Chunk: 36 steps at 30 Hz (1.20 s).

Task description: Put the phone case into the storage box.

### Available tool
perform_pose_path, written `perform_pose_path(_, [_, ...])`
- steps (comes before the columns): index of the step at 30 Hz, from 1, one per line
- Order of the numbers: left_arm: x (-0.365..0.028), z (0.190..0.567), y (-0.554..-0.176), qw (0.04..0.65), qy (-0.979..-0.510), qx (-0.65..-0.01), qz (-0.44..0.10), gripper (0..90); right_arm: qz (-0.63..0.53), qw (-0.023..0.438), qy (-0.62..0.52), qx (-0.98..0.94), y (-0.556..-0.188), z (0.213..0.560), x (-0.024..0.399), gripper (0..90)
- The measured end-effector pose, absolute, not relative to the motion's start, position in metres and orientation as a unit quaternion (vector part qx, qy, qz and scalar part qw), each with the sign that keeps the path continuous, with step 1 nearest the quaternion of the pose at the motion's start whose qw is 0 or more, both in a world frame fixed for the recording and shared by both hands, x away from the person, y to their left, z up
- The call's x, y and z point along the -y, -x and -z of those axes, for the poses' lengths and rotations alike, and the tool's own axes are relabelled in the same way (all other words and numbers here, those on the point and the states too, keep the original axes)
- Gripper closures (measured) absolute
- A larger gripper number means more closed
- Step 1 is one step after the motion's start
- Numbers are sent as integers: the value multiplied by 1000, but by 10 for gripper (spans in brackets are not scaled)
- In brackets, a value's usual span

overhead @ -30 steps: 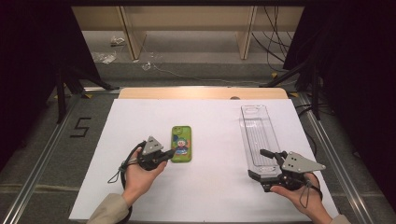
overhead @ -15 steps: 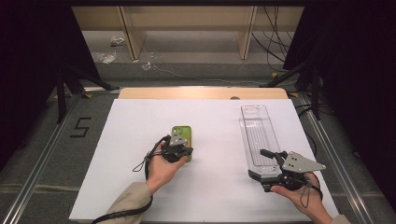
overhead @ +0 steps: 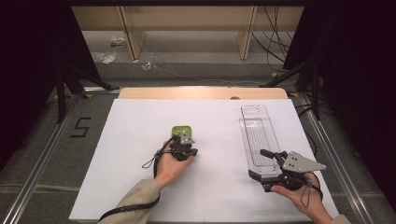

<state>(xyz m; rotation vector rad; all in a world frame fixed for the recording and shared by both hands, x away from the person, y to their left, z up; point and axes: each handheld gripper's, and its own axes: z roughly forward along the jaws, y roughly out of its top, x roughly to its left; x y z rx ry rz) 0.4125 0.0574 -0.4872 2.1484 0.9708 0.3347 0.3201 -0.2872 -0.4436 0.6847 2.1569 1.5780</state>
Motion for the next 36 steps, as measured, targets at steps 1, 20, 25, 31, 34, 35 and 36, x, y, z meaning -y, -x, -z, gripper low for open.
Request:
perform_pose_path(1, [-57,487,-413,369,-838,-379,-131,897,-562,190,-244,-768,-320,444,287,162])
perform_pose_path(20, [-78,487,-413,337,-842,-402,-128,897,-561,190,-245,-767,-320,444,287,163])
perform_pose_path(25, [-87,486,-415,331,-841,-409,-128,897,-561,189,-245,-767,-320,444,287,163])
perform_pose_path(31, [-97,485,-416,326,-837,-420,-131,897,-562,189,-246,-767,-320,444,288,163])
perform_pose_path(34, [-102,485,-417,323,-836,-423,-132,897,-561,189,-245,-767,-320,444,288,163])
perform_pose_path(35, [-103,485,-417,322,-836,-424,-133,897,-561,189,-245,-767,-320,444,288,163])
perform_pose_path(36, [-104,485,-417,321,-836,-425,-134,897,-562,189,-245,-767,-320,444,288,163])
